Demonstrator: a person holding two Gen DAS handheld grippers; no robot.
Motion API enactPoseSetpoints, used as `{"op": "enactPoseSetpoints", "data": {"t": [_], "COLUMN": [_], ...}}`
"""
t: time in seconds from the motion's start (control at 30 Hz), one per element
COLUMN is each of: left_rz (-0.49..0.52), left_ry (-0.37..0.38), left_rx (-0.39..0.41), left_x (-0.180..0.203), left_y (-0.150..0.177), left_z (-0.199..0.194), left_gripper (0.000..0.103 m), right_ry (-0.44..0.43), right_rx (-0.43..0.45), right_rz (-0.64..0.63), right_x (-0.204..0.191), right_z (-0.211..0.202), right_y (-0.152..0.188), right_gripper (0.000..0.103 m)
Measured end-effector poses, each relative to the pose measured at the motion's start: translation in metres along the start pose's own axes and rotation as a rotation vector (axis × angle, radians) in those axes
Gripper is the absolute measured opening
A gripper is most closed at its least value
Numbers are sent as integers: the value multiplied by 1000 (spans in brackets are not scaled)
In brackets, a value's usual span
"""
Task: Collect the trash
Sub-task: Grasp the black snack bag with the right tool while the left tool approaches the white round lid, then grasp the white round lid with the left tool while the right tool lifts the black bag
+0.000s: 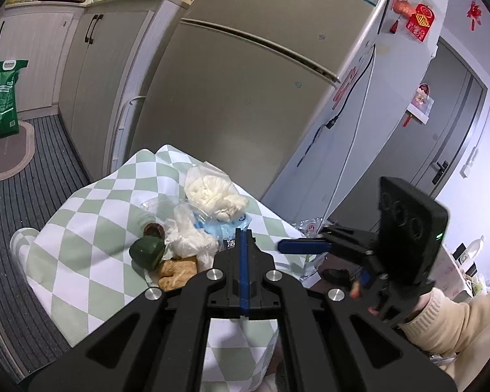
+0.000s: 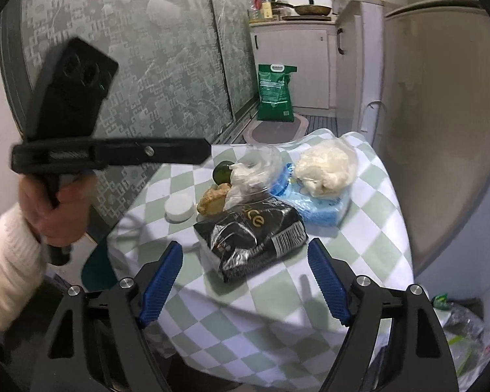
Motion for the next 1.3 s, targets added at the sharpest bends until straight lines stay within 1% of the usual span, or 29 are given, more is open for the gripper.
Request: {"op": "enactPoseSetpoints", "data": {"t": [0.13, 0.17, 0.3, 0.4, 0.47, 0.53, 0.63, 0.67, 0.7, 0.77, 0.8, 0.83, 0.87, 0.93, 0.97, 1.0, 1.03, 1.07, 1.13, 1.2, 1.27, 1.3], "left_rz": [-6, -7, -11, -7, -7, -11, -33, -43, -49, -43, -36, -29, -15, 15, 27, 40, 43, 44, 50, 61, 72, 70], "left_ry": [-5, -14, -42, -60, -79, -113, -154, -160, -167, -183, -192, -199, -209, -229, -240, -250, -249, -246, -234, -243, -249, -245], "left_rx": [-1, -7, -56, -94, -100, -99, -88, -81, -79, -91, -105, -117, -135, -175, -190, -205, -214, -218, -225, -239, -242, -241], "left_x": [-1, -2, -7, -8, -11, -18, -29, -32, -33, -33, -32, -30, -28, -25, -24, -23, -22, -21, -20, -20, -21, -21], "left_y": [0, 1, 11, 19, 22, 25, 29, 30, 32, 36, 39, 41, 44, 51, 52, 54, 55, 56, 57, 58, 59, 59], "left_z": [-3, -3, 4, 10, 10, 4, -10, -17, -22, -28, -30, -30, -30, -26, -24, -20, -17, -15, -9, -3, 0, 0], "left_gripper": [0, 0, 0, 0, 0, 0, 1, 5, 10, 25, 30, 41, 46, 48, 48, 48, 48, 48, 48, 48, 48, 48], "right_ry": [13, 16, 15, -11, -20, -30, -34, -31, -38, -46, -48, -47, -47, -48, -41, -35, -22, -8, -2, 17, 52, 63], "right_rx": [-41, -47, -32, -28, -25, -21, -17, -15, -19, -21, -22, -21, -18, -17, -14, -11, 1, 12, 19, 30, 48, 54], "right_rz": [-19, -24, -39, -30, -26, -23, -30, -26, -22, -25, -30, -35, -36, -40, -43, -49, -64, -81, -100, -120, -149, -160], "right_x": [2, 2, 4, 7, 9, 9, 9, 10, 11, 9, 8, 6, 6, 4, 3, 2, 0, -2, -5, -8, -9, -9], "right_z": [19, 23, 29, 37, 36, 34, 31, 30, 29, 26, 25, 24, 22, 22, 21, 21, 20, 19, 20, 20, 22, 22], "right_y": [3, 4, -1, -4, -5, -5, -4, -4, -4, -2, -1, 0, 0, 0, 0, -1, -2, -2, -4, -5, -7, -8], "right_gripper": [83, 86, 87, 86, 77, 72, 44, 24, 19, 19, 19, 19, 19, 21, 32, 40, 53, 59, 61, 63, 70, 70]}}
Point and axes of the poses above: each gripper's, at about its wrist camera, not at the fingertips, and z roughly the way its jaws point, x to its right, y to its underside, the point moved 7 cm from there along z, roughly the way its jaws point, and after that the axes turned 7 degrees about z, right-handed, at the moved point
